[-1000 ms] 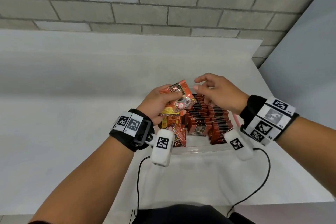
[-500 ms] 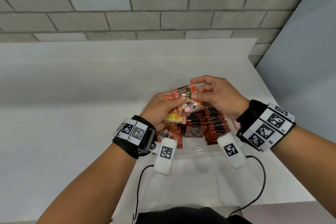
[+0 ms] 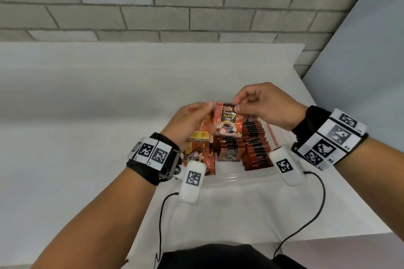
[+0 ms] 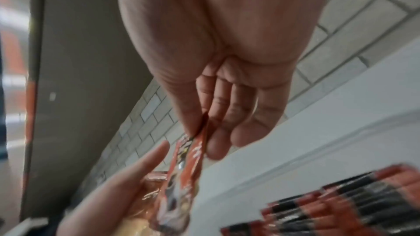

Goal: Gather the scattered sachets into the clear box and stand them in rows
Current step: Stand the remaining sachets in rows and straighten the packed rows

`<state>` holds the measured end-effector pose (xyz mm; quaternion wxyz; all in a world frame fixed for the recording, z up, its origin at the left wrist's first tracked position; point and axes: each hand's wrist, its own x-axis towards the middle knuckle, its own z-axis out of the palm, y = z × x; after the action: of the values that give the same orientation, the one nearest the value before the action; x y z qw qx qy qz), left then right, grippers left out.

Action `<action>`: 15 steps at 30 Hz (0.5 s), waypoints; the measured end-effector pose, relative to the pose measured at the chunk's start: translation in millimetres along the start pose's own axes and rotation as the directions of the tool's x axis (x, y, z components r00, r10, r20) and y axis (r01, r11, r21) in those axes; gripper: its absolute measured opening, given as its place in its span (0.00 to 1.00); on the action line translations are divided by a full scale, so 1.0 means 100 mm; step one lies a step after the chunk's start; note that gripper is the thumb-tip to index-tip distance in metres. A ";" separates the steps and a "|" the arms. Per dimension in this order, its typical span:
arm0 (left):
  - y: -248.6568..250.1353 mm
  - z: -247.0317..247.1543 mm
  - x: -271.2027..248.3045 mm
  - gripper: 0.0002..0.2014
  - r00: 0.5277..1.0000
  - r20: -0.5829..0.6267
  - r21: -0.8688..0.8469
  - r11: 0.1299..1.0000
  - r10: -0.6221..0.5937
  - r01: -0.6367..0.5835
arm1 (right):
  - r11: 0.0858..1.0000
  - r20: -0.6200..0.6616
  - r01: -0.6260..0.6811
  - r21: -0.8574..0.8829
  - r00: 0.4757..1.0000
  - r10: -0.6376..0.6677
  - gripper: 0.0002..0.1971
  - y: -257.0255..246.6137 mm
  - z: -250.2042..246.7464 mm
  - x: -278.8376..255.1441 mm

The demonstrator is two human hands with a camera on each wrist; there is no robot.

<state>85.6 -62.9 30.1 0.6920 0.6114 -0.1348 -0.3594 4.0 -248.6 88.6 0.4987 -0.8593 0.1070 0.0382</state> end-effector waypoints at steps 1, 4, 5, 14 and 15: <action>0.00 -0.04 0.02 0.16 0.998 -0.049 -0.030 0.999 -0.026 0.025 | 0.999 0.022 -0.015 -0.035 1.000 0.016 0.03 0.02 0.00 -0.01; -0.01 -0.16 0.04 0.09 0.985 -0.130 -0.199 0.976 -0.115 0.088 | 0.964 0.145 -0.057 -0.258 0.985 0.097 0.04 0.12 0.08 -0.09; -0.01 -0.18 0.04 0.08 0.984 -0.128 -0.227 0.969 -0.125 0.093 | 0.939 0.172 -0.052 -0.340 0.978 0.117 0.04 0.15 0.12 -0.11; 0.02 -0.17 0.06 0.06 0.991 -0.093 -0.278 0.958 -0.093 0.064 | 0.746 0.283 0.060 -0.664 0.943 0.176 0.06 0.21 0.37 -0.08; 0.02 -0.17 0.06 0.06 0.992 -0.092 -0.280 0.958 -0.090 0.061 | 0.730 0.291 0.076 -0.679 0.941 0.173 0.09 0.21 0.39 -0.08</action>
<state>101.4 -54.1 26.8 0.7623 0.5314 -0.0235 -0.3687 -6.4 -224.1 52.7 0.1584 -0.9592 0.0219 0.2330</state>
